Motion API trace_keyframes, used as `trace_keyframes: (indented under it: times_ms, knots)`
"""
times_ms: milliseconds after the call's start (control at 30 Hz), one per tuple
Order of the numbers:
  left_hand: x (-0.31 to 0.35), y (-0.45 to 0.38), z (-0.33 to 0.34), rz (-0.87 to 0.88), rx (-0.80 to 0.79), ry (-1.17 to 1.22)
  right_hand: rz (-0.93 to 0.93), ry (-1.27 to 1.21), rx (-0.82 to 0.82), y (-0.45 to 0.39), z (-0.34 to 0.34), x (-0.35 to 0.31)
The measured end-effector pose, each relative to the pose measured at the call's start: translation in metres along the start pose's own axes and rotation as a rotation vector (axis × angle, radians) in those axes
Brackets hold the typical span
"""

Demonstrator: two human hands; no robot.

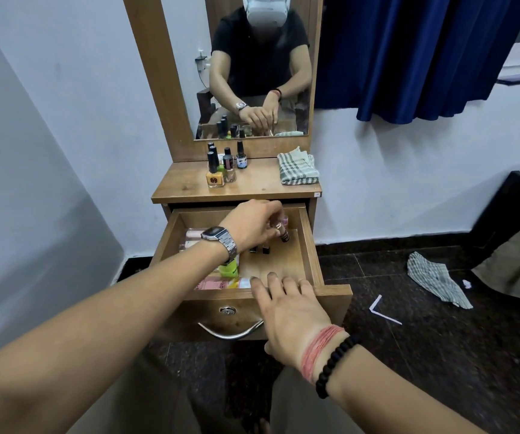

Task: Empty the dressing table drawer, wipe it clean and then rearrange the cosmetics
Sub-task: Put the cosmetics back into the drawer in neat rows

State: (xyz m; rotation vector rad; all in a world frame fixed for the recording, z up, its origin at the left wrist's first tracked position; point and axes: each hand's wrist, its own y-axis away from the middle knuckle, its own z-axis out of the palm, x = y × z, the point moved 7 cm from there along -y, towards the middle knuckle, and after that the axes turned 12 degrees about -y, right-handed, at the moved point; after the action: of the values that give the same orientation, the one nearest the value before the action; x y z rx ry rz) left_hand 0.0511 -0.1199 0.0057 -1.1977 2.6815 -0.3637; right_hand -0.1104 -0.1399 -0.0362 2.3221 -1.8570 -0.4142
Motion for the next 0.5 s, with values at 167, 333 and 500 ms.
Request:
trace_keyframes:
  times_ms: [167, 333, 500]
  knots:
    - [0.008, -0.009, 0.025, 0.007, -0.086, -0.116, 0.000, -0.006, -0.014, 0.001, -0.001, 0.000]
    - [0.007, -0.015, 0.039, -0.040, -0.116, -0.212, -0.001, -0.023, -0.018, 0.001, -0.001, 0.000]
    - [0.008, -0.015, 0.045, -0.044, -0.109, -0.256, -0.003, -0.039, -0.015, -0.001, -0.001, 0.001]
